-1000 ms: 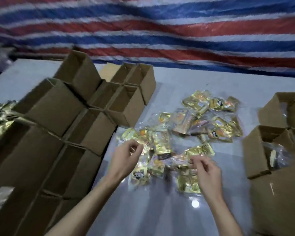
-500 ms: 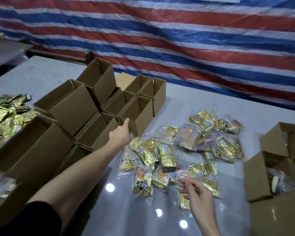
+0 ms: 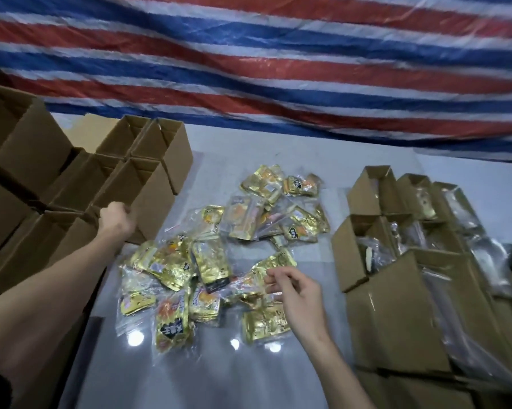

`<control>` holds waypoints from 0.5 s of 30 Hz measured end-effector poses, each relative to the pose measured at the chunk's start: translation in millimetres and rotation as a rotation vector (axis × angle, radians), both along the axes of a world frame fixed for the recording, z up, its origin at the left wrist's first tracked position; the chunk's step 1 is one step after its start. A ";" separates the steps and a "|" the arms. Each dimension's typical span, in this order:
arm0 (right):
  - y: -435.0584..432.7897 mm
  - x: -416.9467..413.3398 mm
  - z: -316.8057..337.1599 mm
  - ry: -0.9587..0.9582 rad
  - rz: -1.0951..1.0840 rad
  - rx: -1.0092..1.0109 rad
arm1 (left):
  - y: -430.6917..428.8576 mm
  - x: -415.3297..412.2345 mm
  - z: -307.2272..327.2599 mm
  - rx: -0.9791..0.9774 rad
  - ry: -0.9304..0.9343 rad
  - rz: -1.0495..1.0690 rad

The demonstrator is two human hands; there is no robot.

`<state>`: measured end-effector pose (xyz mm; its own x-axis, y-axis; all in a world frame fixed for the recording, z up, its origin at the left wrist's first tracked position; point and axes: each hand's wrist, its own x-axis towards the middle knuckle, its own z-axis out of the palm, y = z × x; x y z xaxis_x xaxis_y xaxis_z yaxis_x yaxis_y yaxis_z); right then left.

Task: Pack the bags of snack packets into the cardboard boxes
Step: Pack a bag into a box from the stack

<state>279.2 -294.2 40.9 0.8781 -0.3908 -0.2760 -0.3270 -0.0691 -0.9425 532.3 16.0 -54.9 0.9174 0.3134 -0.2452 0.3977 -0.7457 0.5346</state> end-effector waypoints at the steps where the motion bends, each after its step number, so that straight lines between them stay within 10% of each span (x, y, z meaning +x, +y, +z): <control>1: -2.8 -0.8 1.4 -0.008 -0.011 0.000 | -0.9 0.8 6.4 -0.003 -0.025 0.010; 15: -1.7 -32.5 7.8 -0.055 -0.074 0.097 | 12.1 -26.8 116.8 0.120 -0.440 -0.185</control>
<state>246.7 -295.9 48.7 0.8629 -0.4286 -0.2678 -0.2752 0.0459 -0.9603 505.5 28.1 61.9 0.9687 0.1381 0.2063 0.0084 -0.8488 0.5286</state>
